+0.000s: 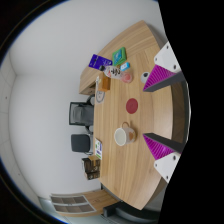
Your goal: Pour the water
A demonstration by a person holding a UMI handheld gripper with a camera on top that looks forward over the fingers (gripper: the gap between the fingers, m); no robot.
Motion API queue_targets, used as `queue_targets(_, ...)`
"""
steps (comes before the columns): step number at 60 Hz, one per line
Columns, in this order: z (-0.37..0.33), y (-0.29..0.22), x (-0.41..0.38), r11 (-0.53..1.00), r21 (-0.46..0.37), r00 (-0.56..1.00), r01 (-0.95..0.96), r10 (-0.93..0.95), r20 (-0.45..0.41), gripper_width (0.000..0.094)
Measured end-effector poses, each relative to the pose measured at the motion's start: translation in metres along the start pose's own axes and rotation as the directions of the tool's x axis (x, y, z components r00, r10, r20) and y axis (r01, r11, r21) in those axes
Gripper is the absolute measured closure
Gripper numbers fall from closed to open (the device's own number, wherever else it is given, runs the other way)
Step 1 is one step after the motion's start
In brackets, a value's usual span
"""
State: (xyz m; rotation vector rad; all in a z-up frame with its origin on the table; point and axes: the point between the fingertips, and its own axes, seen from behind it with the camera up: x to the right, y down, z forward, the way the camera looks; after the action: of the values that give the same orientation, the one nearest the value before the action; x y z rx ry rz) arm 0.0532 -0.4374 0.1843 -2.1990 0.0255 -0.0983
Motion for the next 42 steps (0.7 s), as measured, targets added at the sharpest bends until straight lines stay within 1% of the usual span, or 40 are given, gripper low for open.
queue_targets(5,0.027,0.005,0.055,1.0,0.014,0.999,0.009,-0.009,-0.032,0.0076)
queue_targets(10,0.06,0.002,0.105,0.999,0.048,0.998,0.019,-0.016,-0.058,0.0079)
queue_targets(20,0.138,-0.023,0.177,0.991,0.132,0.999,0.011,-0.006,-0.037,0.0079)
queue_targets(24,0.172,-0.035,0.194,0.986,0.166,1.0,0.004,-0.001,-0.017,0.0089)
queue_targets(36,0.262,-0.054,0.21,0.978,0.211,0.999,0.009,-0.016,0.028,0.0095)
queue_targets(40,0.284,-0.058,0.211,0.975,0.224,0.999,0.017,-0.024,0.03,0.0127)
queue_targets(42,0.294,-0.057,0.211,0.975,0.221,0.999,0.016,-0.024,0.031,0.0161)
